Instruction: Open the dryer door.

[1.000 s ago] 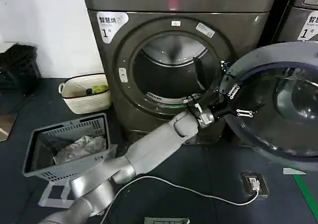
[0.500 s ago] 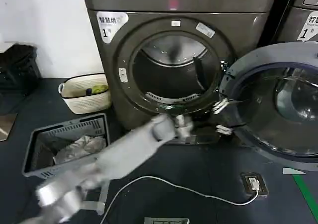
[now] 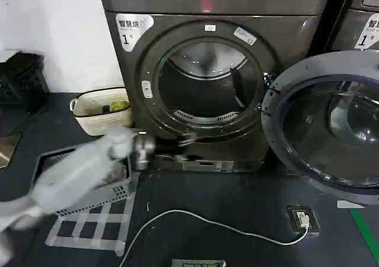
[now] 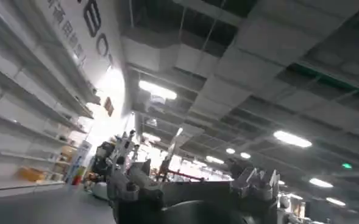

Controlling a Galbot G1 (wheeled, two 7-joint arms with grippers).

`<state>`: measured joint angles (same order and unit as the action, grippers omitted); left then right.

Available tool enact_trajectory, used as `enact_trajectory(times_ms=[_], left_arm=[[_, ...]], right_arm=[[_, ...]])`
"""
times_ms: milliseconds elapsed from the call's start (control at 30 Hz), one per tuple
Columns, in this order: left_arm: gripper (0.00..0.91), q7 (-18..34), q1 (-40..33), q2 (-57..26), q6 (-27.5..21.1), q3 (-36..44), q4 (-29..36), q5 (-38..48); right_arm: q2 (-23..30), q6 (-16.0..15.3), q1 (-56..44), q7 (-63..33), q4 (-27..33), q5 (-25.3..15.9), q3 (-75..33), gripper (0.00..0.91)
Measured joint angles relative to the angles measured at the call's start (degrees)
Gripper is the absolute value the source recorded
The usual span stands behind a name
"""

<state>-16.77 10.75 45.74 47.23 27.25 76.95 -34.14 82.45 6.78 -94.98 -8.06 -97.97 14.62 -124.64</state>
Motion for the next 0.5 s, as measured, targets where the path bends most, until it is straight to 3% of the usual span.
enact_trajectory(times_ms=[300,500], left_arm=[[0.907,-0.14,-0.14,-11.05,0.06,-1.83,-2.84,-23.78],[0.907,-0.17,-0.34,-13.89,0.07,-3.79,-5.94,-41.36]], right_arm=[[-0.24,0.09,1.15,0.50,0.12,0.16,1.93,0.907],[0.06,-0.31,1.49,1.02,-0.86,4.78,3.30,0.907]])
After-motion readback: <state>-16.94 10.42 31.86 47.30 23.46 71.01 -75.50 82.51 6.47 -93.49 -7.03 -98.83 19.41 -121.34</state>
